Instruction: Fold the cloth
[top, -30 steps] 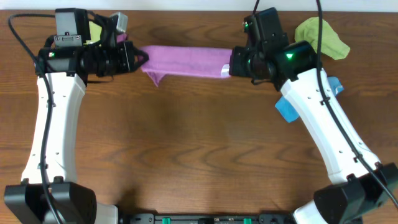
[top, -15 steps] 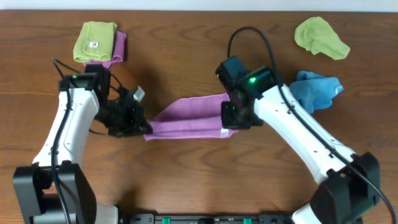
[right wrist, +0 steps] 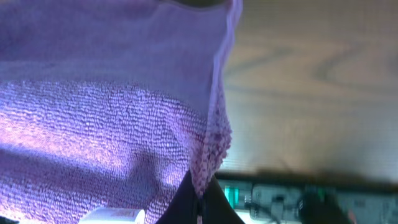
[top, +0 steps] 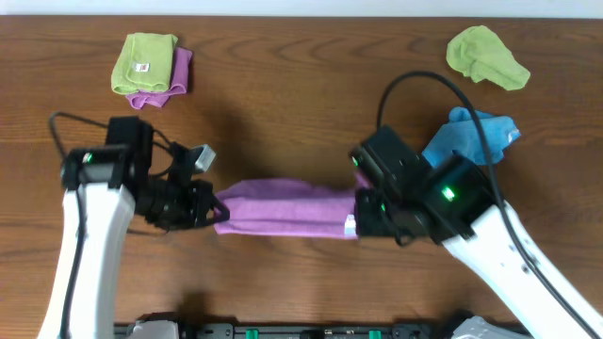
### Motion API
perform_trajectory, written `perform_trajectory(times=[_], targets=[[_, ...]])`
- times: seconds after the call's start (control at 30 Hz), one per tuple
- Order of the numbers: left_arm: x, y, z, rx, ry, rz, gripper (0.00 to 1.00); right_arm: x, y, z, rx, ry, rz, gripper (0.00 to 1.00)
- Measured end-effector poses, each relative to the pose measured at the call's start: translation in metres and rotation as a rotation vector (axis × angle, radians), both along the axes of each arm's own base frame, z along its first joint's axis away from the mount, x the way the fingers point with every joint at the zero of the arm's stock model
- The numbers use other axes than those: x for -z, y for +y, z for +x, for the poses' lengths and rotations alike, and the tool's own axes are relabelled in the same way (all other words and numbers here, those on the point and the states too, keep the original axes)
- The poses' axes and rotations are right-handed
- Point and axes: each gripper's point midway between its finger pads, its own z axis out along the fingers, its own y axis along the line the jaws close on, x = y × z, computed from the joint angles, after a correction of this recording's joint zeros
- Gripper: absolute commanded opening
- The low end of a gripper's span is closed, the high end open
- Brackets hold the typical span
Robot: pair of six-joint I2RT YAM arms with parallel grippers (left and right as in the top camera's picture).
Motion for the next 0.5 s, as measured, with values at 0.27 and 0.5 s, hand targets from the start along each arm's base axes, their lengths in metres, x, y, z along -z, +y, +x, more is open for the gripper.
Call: perform_trajectory(times=[0.27, 0.5], targets=[[-0.028, 0.005, -0.061, -0.093, 0.001, 0.049, 0.06, -0.017, 0.001, -0.053, 0.036, 0.055, 0.061, 0.01], [-0.029, 0.009, -0.061, -0.138, -0.013, 0.075, 0.06, -0.021, 0.005, -0.055, 0.082, 0.066, 0.100, 0.01]])
